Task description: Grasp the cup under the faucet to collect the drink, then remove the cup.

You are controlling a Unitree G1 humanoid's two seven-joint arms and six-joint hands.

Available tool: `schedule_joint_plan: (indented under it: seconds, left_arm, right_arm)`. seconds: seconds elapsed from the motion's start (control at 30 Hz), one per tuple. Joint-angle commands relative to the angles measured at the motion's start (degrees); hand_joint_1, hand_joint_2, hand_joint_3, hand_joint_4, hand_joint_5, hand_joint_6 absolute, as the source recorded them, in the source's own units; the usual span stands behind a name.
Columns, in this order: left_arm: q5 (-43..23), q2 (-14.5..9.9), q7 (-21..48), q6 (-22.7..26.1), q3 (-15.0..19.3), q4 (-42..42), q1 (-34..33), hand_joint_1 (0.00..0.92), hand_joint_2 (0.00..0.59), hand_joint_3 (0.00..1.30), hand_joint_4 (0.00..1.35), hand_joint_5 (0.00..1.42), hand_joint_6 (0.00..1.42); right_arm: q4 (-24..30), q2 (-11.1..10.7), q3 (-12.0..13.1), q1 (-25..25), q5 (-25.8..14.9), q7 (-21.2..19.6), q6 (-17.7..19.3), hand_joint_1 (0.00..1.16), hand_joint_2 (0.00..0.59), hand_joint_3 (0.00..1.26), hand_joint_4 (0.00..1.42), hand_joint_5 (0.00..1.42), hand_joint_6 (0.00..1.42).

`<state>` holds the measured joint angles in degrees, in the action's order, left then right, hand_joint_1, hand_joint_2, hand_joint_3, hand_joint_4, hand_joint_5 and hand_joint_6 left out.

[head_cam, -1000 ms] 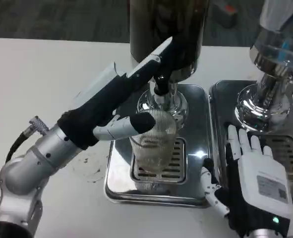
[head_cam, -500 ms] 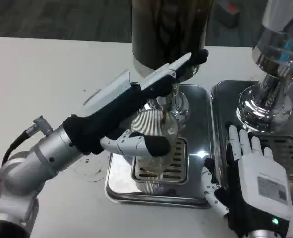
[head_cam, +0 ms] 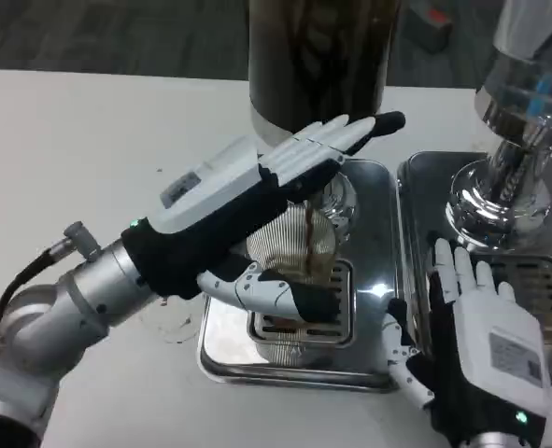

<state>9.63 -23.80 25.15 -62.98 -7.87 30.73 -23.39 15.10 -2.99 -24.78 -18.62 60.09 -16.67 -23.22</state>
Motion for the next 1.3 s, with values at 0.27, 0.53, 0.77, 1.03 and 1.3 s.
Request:
schedule_joint_plan:
  seconds: [0.27, 0.53, 0.77, 1.03, 1.3]
  left_arm:
    - [4.71, -1.46, -3.31, -1.52, -1.78, -1.34, 0.86, 0.0, 0.098, 0.0, 0.0, 0.0, 0.0]
    - [5.87, -1.94, -5.41, -1.53, -1.52, -0.94, 0.62, 0.0, 0.101, 0.0, 0.0, 0.01, 0.0]
    - [5.89, -2.22, -6.13, -1.32, -1.8, -0.45, 0.26, 0.0, 0.101, 0.0, 0.0, 0.01, 0.0]
    - [6.28, -3.1, -6.83, -1.46, -2.11, 0.14, -0.58, 0.0, 0.105, 0.0, 0.0, 0.01, 0.0]
    - [6.59, -3.54, -7.61, -1.23, -2.11, 0.14, -0.35, 0.0, 0.109, 0.0, 0.0, 0.02, 0.0]
  right_arm:
    - [2.47, 1.72, 4.44, 0.72, -14.24, 3.52, 3.91, 0.3, 0.44, 0.0, 0.0, 0.0, 0.0]
    - [0.0, -0.37, 7.47, 2.73, -27.46, 7.28, 13.53, 0.5, 0.357, 0.0, 0.0, 0.0, 0.0]
    - [-4.33, -0.85, 9.1, 4.17, -35.03, 8.42, 20.69, 0.66, 0.253, 0.0, 0.0, 0.0, 0.0]
    - [-11.5, -1.06, 9.16, 9.51, -38.57, 10.45, 23.72, 0.7, 0.219, 0.0, 0.0, 0.0, 0.0]
    - [-14.97, -0.77, 8.66, 12.78, -38.93, 10.81, 24.47, 0.7, 0.211, 0.0, 0.0, 0.0, 0.0]
